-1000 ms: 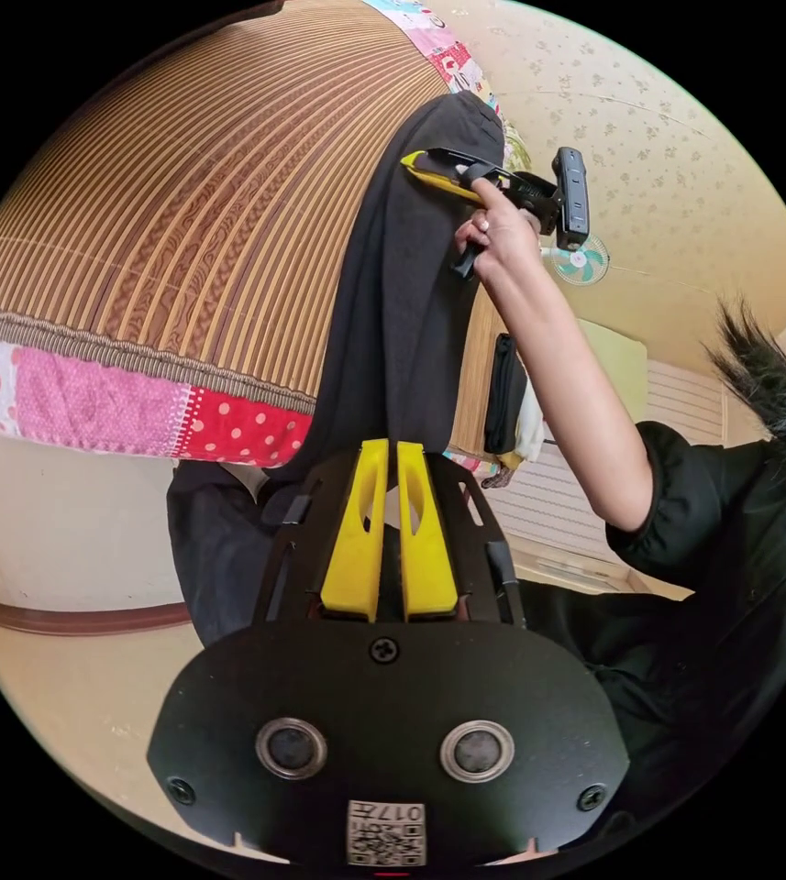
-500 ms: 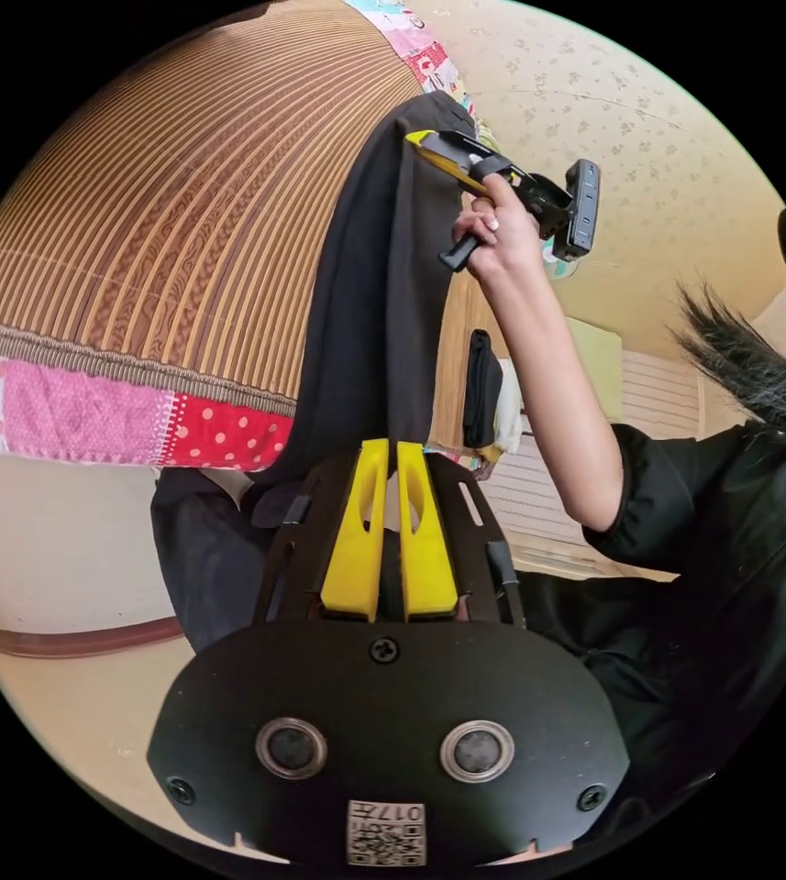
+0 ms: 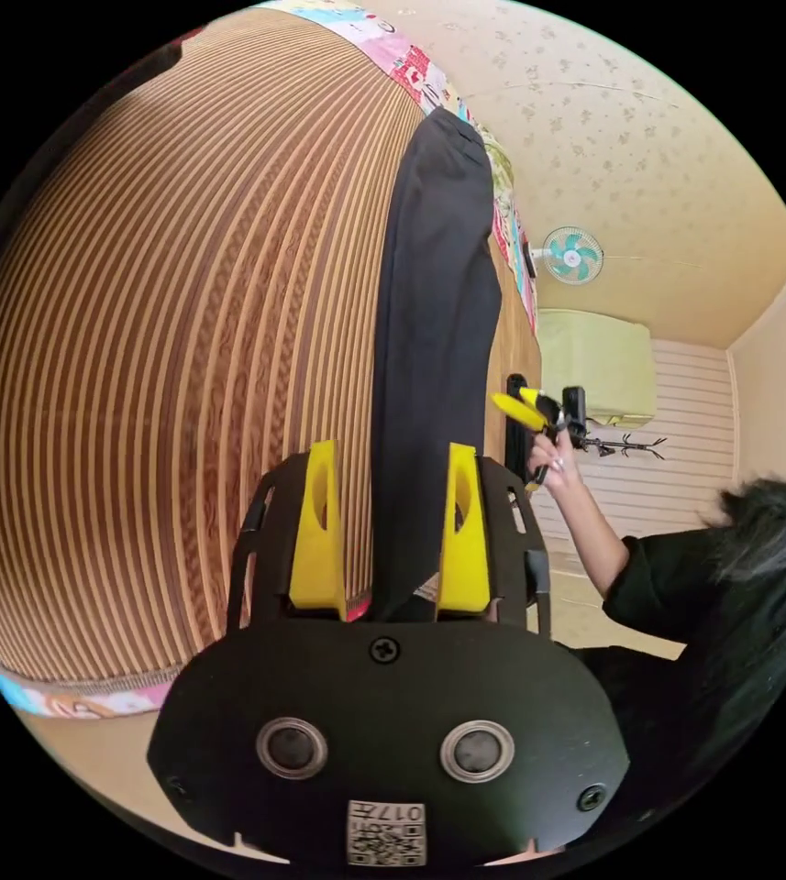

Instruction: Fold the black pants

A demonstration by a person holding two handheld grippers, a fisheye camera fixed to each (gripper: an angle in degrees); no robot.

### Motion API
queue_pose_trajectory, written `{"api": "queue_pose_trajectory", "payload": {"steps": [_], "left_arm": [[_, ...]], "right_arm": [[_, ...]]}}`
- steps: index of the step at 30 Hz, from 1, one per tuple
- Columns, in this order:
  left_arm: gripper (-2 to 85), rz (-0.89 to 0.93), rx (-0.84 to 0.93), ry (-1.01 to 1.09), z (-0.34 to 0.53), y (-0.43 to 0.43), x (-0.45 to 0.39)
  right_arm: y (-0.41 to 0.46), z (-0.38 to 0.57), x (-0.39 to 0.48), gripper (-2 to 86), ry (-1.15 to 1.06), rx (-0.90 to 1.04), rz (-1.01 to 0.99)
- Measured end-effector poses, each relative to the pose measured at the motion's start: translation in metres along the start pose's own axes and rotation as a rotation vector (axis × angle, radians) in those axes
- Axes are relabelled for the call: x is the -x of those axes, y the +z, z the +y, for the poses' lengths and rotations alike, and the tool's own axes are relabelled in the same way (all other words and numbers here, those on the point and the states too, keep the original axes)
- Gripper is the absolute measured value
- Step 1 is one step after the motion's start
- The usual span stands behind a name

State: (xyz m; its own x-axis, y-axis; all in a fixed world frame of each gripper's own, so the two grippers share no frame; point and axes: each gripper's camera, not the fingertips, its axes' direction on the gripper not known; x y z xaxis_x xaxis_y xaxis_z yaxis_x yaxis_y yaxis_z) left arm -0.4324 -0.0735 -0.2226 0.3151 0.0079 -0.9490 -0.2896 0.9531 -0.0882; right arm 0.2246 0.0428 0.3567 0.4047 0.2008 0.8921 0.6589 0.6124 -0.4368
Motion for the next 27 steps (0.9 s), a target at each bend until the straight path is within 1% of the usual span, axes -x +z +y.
{"api": "queue_pose_trajectory", "payload": {"steps": [2,3,5,8,9,10,12,14,15,17,18,20,21,23,24,26,27], "left_arm": [[13.6,0.062,0.030,-0.007,-0.029,0.012,0.008],[13.0,0.066,0.047,-0.007,-0.035,0.015,0.009],[11.1,0.066,0.168,-0.015,-0.053,0.033,0.014],[11.5,0.096,0.269,0.028,-0.051,0.050,0.010],[11.4,0.091,0.279,0.034,-0.049,0.052,0.010],[9.2,0.069,0.303,0.029,-0.044,0.056,0.012],[5.4,0.091,0.360,0.009,-0.031,0.064,0.019],[3.6,0.243,0.307,0.041,-0.009,0.053,0.016],[3.5,0.277,0.289,0.064,-0.003,0.047,0.010],[3.2,0.413,0.222,0.200,0.024,0.015,-0.030],[3.1,0.445,0.200,0.240,0.031,0.005,-0.044],[3.0,0.560,0.085,0.407,0.060,-0.045,-0.108],[3.0,0.579,0.061,0.454,0.068,-0.058,-0.126],[2.9,0.585,-0.010,0.663,0.096,-0.103,-0.209],[3.0,0.578,-0.036,0.707,0.102,-0.115,-0.228],[3.2,0.572,-0.138,0.838,0.120,-0.153,-0.291],[3.3,0.576,-0.162,0.863,0.122,-0.160,-0.304]], "right_arm": [[-0.006,0.031,-0.021,15.5,0.063,0.043,-0.089],[-0.004,0.036,-0.024,15.5,0.072,0.053,-0.100],[0.011,0.047,-0.028,13.9,0.079,0.090,-0.193],[0.033,0.047,-0.023,11.5,0.046,0.109,-0.333],[0.036,0.047,-0.022,10.2,0.043,0.108,-0.344],[0.038,0.050,-0.021,7.5,0.054,0.104,-0.362],[0.031,0.060,-0.015,4.2,0.052,0.067,-0.427],[0.006,0.082,0.016,2.5,-0.014,0.013,-0.480],[-0.003,0.089,0.027,2.2,-0.043,-0.001,-0.496],[-0.046,0.118,0.084,1.1,-0.185,-0.054,-0.586],[-0.060,0.126,0.101,0.9,-0.226,-0.074,-0.606],[-0.122,0.160,0.177,0.4,-0.421,-0.171,-0.653],[-0.136,0.168,0.200,0.3,-0.478,-0.180,-0.649],[-0.189,0.200,0.289,0.1,-0.702,-0.218,-0.583],[-0.201,0.207,0.310,0.1,-0.753,-0.227,-0.565],[-0.241,0.230,0.385,0.0,-0.938,-0.258,-0.530],[-0.250,0.234,0.399,0.0,-0.966,-0.274,-0.524]]}}
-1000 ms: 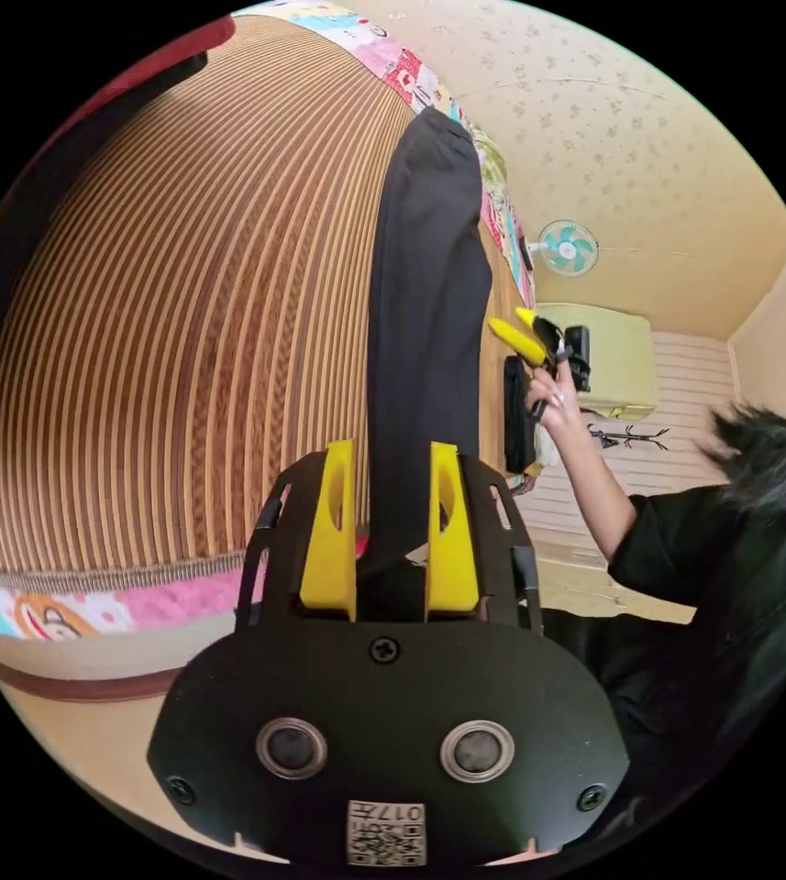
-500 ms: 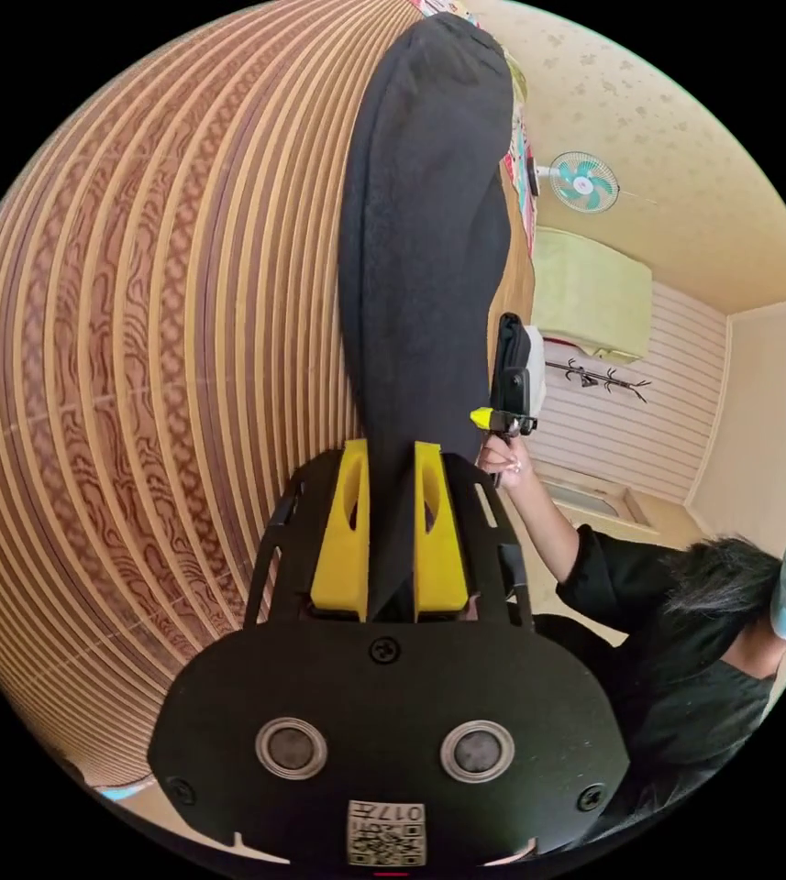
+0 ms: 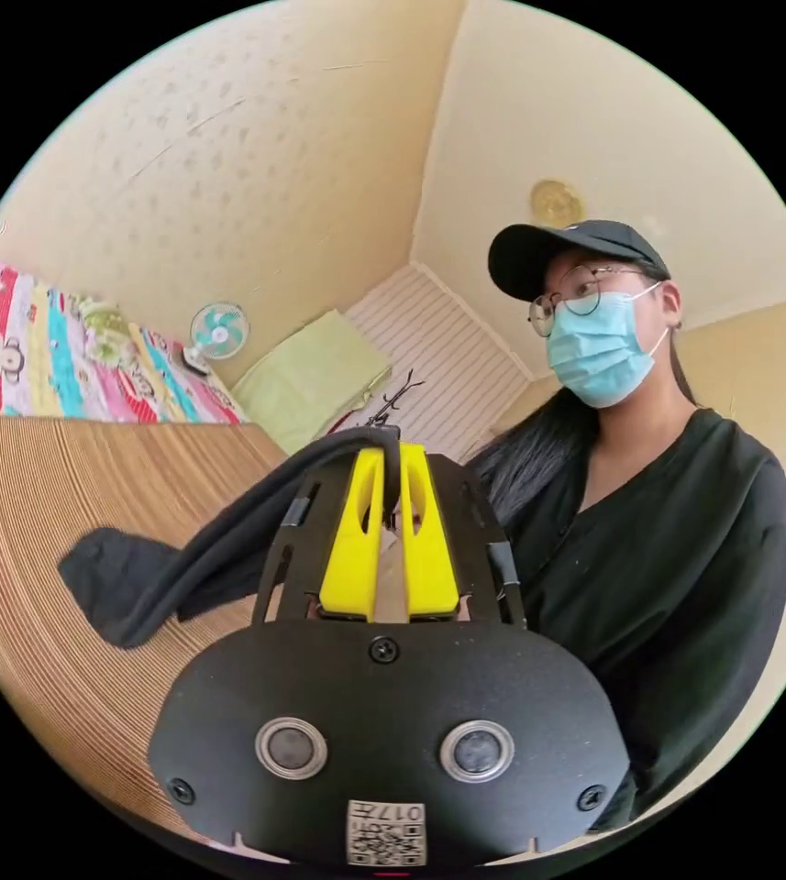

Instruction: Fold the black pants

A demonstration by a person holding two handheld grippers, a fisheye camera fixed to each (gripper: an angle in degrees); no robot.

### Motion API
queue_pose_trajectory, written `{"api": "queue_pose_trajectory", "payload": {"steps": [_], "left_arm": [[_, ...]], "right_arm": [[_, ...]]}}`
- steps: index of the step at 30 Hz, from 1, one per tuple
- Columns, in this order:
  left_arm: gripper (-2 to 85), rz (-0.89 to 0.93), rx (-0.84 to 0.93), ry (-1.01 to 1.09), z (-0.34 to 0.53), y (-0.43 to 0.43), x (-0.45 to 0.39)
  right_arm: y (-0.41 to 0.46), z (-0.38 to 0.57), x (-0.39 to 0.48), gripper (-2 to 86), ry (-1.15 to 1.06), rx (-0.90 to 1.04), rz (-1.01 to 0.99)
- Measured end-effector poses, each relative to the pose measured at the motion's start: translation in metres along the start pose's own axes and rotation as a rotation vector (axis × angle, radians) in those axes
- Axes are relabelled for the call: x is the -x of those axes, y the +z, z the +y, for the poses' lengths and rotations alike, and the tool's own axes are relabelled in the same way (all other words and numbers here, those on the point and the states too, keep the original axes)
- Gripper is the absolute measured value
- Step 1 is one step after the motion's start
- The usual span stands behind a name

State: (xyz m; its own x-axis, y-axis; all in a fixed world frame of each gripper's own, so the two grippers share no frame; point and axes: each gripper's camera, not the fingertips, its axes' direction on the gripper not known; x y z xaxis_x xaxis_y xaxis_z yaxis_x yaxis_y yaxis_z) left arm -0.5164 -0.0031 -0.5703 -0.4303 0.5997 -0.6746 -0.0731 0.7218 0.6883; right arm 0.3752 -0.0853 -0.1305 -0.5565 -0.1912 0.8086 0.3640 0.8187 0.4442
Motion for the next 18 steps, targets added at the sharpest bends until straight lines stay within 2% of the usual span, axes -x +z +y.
{"api": "queue_pose_trajectory", "payload": {"steps": [4,6,13,18], "left_arm": [[3.2,-0.056,-0.088,0.086,-0.057,0.020,-0.036],[3.1,-0.097,-0.101,0.070,-0.075,0.031,-0.027],[3.7,-0.368,-0.020,-0.121,-0.106,0.083,0.097],[4.1,-0.465,0.079,-0.176,-0.045,0.113,0.166]], "right_arm": [[0.001,-0.068,0.045,0.0,-0.121,-0.017,0.105],[0.002,-0.089,0.038,0.0,-0.091,-0.023,0.166],[0.016,-0.116,-0.078,0.1,0.126,-0.017,0.440],[0.057,-0.051,-0.128,0.4,0.240,0.084,0.543]]}}
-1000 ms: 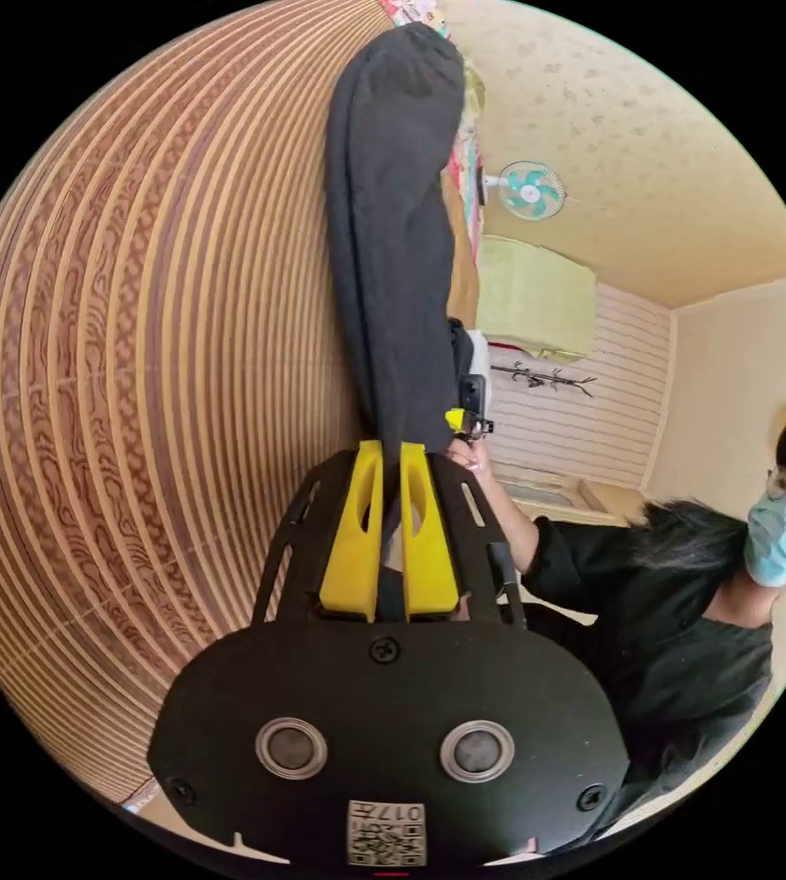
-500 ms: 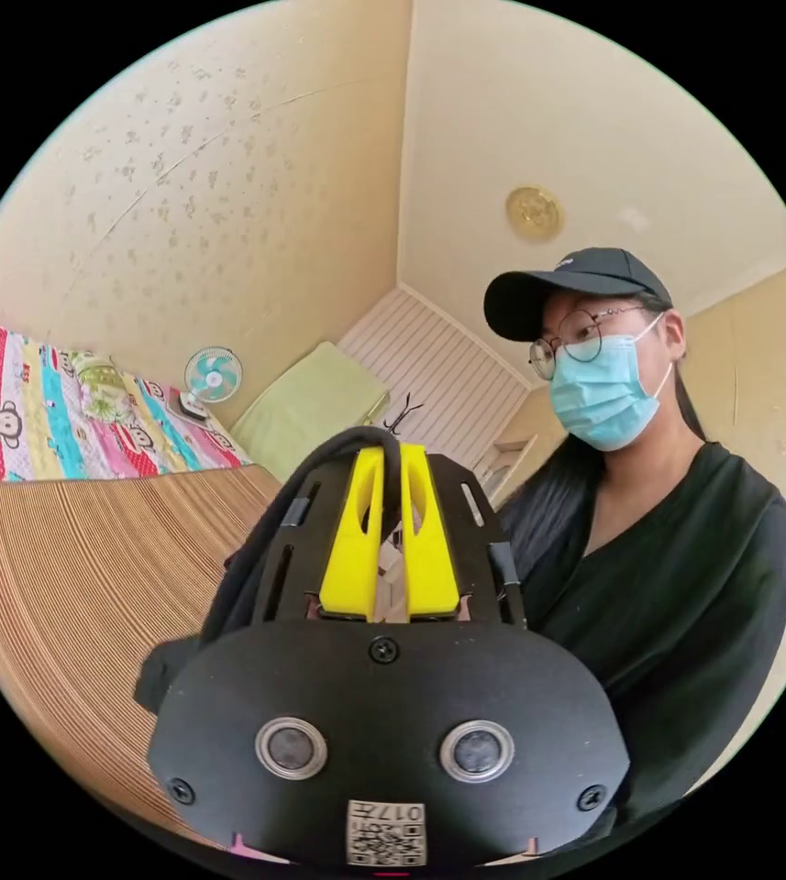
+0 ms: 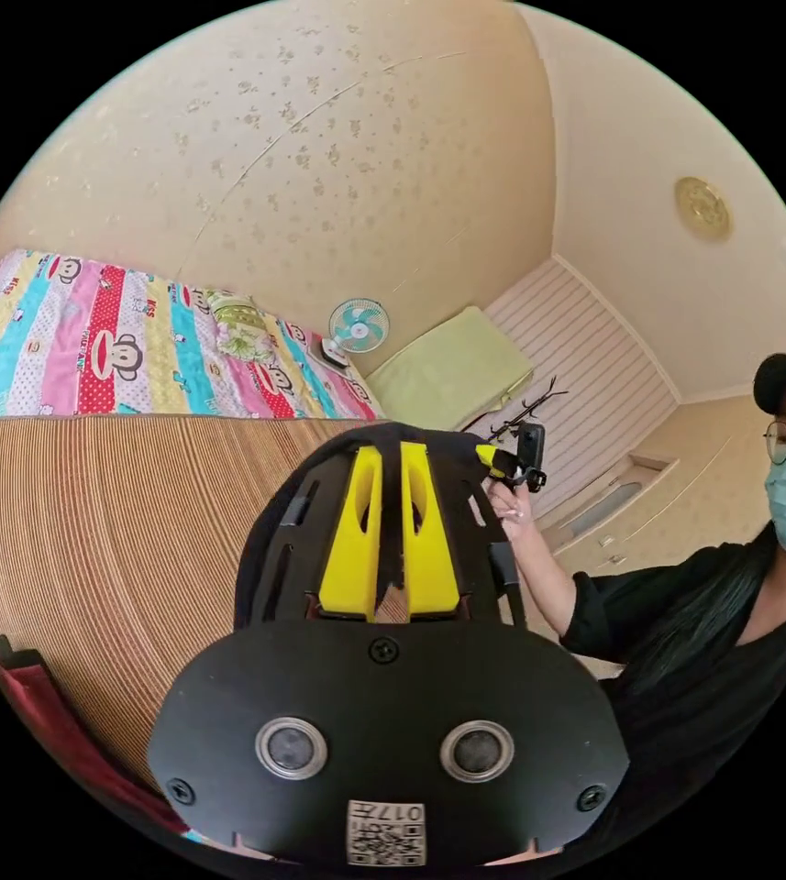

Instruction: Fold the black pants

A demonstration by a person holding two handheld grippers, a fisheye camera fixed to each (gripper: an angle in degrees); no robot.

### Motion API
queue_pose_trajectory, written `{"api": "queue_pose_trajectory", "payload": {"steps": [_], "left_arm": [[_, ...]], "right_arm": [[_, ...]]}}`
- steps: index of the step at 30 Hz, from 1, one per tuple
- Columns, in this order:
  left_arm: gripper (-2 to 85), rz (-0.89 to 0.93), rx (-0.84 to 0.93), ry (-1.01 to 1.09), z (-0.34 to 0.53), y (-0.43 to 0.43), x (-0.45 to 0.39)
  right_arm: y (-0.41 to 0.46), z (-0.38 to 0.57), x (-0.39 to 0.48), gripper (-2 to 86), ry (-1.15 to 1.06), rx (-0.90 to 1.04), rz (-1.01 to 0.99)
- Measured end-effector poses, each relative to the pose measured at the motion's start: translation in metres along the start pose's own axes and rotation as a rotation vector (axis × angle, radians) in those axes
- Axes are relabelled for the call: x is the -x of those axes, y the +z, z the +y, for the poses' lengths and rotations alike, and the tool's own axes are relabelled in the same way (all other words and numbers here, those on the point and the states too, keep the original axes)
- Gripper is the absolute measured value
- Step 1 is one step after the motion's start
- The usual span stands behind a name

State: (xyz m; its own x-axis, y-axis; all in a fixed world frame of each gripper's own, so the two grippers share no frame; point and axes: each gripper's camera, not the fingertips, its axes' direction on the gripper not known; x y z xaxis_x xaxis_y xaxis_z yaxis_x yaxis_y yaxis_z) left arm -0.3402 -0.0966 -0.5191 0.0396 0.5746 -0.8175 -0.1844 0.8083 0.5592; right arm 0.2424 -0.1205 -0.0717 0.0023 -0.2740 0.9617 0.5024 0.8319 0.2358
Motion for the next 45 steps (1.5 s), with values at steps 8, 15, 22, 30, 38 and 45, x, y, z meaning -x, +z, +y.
{"api": "queue_pose_trajectory", "payload": {"steps": [8,15,22,30,38,45], "left_arm": [[10.3,-0.210,0.697,-0.429,0.287,0.169,0.138],[13.1,-0.125,0.491,-0.654,0.299,0.185,0.206],[9.6,-0.166,0.536,-0.680,0.249,0.254,0.252],[8.9,-0.280,0.254,-0.673,0.268,0.128,0.209],[8.8,-0.363,0.093,-0.988,0.409,0.049,0.195],[8.7,-0.349,0.048,-0.964,0.409,0.086,0.179]], "right_arm": [[0.171,0.285,-0.107,11.4,0.645,0.657,0.283],[0.193,0.254,-0.162,14.3,0.772,0.436,0.264],[0.331,0.191,-0.230,16.6,0.774,0.560,0.409],[0.416,0.144,-0.175,13.0,0.639,0.539,0.705],[0.629,0.059,-0.115,10.3,0.451,0.596,0.370],[0.718,-0.033,-0.103,10.4,0.481,0.712,0.455]]}}
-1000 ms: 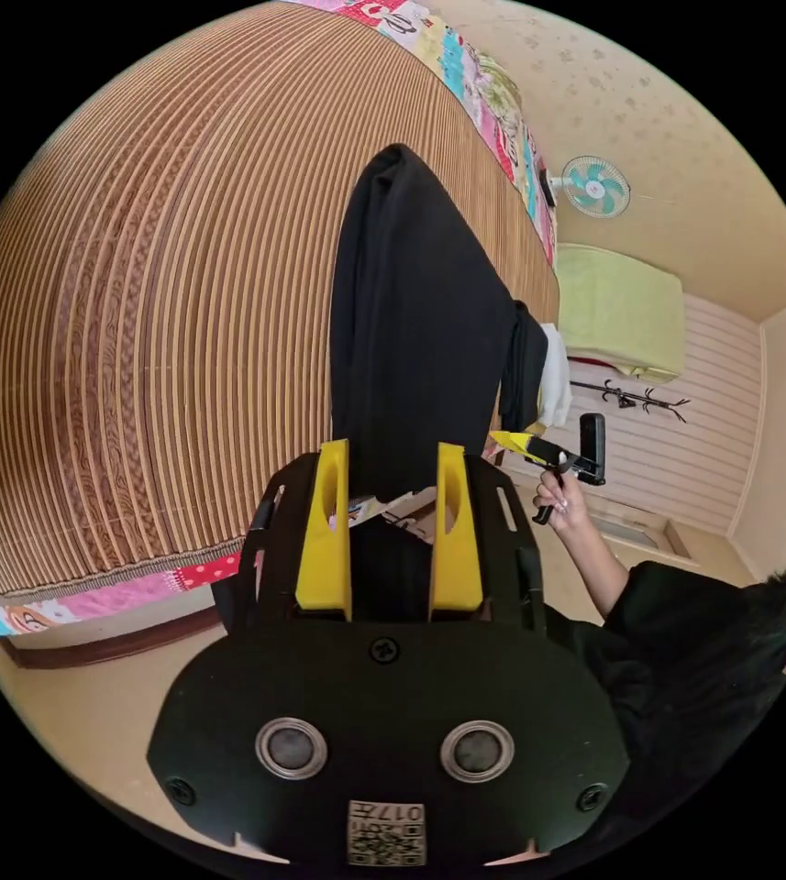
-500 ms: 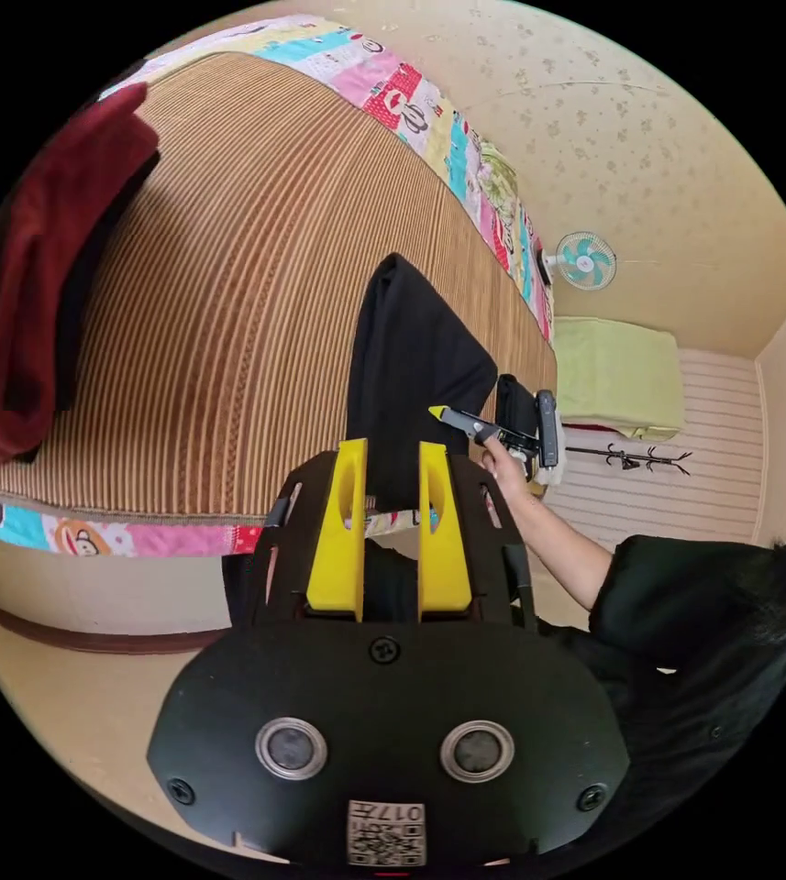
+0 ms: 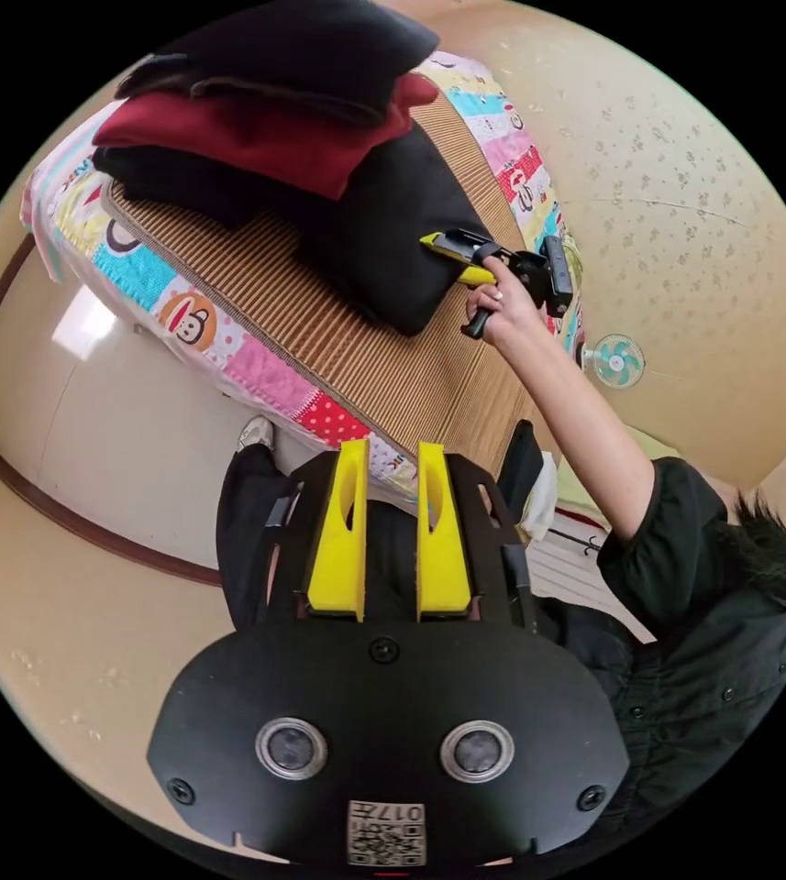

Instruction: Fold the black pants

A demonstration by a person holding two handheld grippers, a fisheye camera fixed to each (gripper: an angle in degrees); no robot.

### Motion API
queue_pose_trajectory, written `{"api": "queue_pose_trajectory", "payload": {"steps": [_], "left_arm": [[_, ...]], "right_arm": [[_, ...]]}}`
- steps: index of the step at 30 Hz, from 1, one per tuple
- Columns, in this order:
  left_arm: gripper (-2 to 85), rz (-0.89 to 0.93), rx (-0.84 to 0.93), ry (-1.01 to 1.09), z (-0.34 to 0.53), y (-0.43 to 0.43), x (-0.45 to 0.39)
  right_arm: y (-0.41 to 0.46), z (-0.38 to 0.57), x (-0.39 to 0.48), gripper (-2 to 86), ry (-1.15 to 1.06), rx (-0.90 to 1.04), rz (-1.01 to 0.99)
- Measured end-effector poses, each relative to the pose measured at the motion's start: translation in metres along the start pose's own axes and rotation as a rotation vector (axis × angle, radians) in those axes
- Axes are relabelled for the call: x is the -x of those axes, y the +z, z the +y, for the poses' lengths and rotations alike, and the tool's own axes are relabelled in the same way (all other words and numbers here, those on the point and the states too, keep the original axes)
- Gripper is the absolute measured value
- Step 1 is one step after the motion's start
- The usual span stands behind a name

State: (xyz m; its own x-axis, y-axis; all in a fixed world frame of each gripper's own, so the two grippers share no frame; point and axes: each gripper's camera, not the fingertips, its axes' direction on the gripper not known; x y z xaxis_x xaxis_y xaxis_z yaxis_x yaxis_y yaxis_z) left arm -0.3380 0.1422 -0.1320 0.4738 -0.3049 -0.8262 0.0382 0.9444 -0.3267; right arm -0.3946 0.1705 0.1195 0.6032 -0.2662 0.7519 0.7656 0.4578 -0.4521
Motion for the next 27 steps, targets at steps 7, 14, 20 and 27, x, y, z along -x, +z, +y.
{"api": "queue_pose_trajectory", "payload": {"steps": [7,14,20,27], "left_arm": [[8.7,-0.049,0.067,0.312,-0.013,0.069,-0.110],[8.6,-0.211,0.131,0.690,0.014,0.157,-0.241],[8.1,-0.145,0.281,0.713,0.045,0.255,-0.275],[7.8,-0.119,0.358,0.762,0.066,0.295,-0.305]], "right_arm": [[-0.097,0.106,-0.156,8.3,0.033,-0.147,-0.100],[-0.187,0.264,-0.423,12.8,0.499,-0.225,0.211],[-0.164,0.270,-0.469,8.4,0.319,-0.092,0.360],[-0.201,0.259,-0.401,8.1,0.234,-0.178,0.495]]}}
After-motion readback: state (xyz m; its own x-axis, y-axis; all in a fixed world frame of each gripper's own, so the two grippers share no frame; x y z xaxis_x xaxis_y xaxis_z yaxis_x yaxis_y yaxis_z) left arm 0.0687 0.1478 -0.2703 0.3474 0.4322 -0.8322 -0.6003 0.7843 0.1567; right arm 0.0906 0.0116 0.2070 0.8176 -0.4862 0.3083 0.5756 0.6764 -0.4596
